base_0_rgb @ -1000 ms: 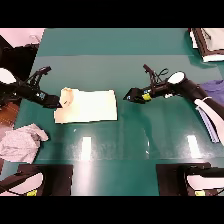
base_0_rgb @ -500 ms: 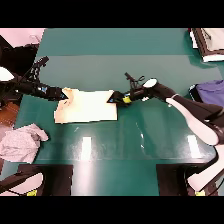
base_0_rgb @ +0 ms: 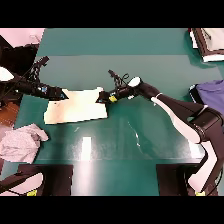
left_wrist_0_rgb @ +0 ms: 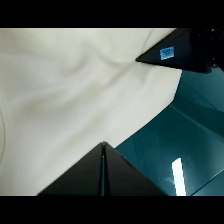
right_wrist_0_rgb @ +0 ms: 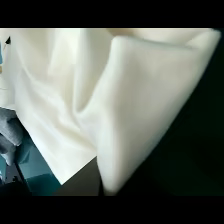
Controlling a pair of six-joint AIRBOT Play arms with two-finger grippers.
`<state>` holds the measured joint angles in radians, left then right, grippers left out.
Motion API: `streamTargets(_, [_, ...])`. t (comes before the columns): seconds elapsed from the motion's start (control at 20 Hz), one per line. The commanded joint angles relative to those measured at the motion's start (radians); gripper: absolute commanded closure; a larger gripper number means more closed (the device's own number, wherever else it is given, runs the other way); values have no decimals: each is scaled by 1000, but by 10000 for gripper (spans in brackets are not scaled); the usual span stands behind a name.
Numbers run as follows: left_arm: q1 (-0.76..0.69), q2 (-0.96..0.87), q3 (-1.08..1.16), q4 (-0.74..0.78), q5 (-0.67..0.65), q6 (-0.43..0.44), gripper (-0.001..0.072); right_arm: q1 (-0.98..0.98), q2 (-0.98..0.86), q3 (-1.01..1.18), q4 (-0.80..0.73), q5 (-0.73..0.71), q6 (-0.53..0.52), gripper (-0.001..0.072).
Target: Fold the shirts.
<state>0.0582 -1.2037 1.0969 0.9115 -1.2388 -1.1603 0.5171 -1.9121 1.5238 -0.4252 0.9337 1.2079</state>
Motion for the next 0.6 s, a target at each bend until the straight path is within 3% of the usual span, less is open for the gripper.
streamTargets(0.0, [0,1,1,-1,-26,0,682,-61,62,21,-3,23,-19,695])
streamTargets(0.2, [0,1,1,-34,-23,-18,683,-257,233,22,-280,97,134,695])
streamTargets(0.35, [-7,1,1,-114,11,-19,683,-445,348,22,-402,168,157,695])
streamTargets(0.55, [-120,1,1,-123,94,-45,683,-731,458,22,-463,178,165,695])
